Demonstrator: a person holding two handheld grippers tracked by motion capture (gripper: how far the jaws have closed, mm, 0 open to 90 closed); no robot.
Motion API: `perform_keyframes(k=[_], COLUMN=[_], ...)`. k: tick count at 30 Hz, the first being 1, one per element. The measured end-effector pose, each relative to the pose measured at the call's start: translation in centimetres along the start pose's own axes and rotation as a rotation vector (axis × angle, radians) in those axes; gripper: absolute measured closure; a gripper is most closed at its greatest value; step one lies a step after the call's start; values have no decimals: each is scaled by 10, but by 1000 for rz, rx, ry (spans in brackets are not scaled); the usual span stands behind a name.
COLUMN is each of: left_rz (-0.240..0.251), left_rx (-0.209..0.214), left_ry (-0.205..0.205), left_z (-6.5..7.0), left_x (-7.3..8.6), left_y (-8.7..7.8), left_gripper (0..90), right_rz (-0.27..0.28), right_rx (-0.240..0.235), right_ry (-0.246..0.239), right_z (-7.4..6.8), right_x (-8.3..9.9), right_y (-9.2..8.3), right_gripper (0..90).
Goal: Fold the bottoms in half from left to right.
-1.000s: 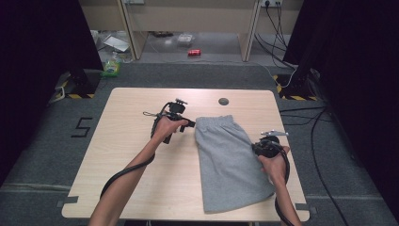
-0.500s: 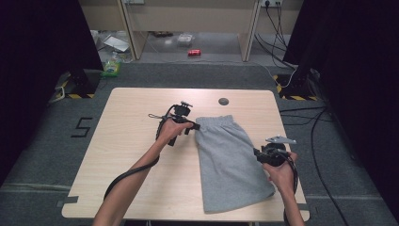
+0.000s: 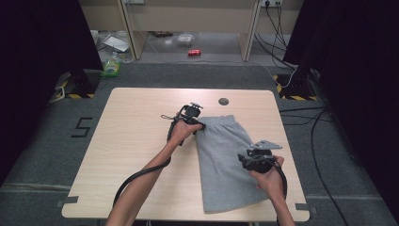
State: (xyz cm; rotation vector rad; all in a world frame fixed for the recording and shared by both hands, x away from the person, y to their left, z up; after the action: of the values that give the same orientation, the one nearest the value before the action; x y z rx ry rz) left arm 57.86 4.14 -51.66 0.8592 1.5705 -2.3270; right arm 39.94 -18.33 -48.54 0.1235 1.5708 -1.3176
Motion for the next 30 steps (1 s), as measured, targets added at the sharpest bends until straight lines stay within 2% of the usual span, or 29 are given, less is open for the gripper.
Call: perform_keyframes(k=[5, 9, 16, 22, 25, 30], left_rz=[2, 0, 0, 5, -1, 1], left_rx=[12, 9, -8, -22, -36, -38], left_ry=[-17, -21, -4, 17, 50, 53], left_z=[-4, -6, -3, -2, -1, -2], left_x=[4, 5, 3, 3, 0, -2], left_y=[2, 5, 7, 8, 9, 11], left_gripper=[539, 522, 532, 556, 568, 578], right_rz=[27, 36, 23, -8, -24, -37], right_rx=[-57, -103, -177, -231, -253, -274], right_ry=[-45, -57, -94, -114, -140, -158], right_z=[-32, -60, -100, -124, -135, -148], right_x=[-7, -7, 2, 11, 14, 13], right_y=[2, 3, 3, 7, 11, 17], right_gripper=[537, 509, 489, 479, 478, 474])
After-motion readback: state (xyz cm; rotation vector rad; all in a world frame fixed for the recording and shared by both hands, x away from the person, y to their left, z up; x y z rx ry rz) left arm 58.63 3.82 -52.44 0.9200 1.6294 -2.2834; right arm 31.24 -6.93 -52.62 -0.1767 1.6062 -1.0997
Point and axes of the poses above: each handheld gripper's, and its own axes: y roughly forward along the jaws, x roughly out of its underside, z roughly to its right, the point moved 4 cm from there along y, roughly forward along the jaws, and after that the axes turned 14 degrees about -y, right-handed, at the moved point
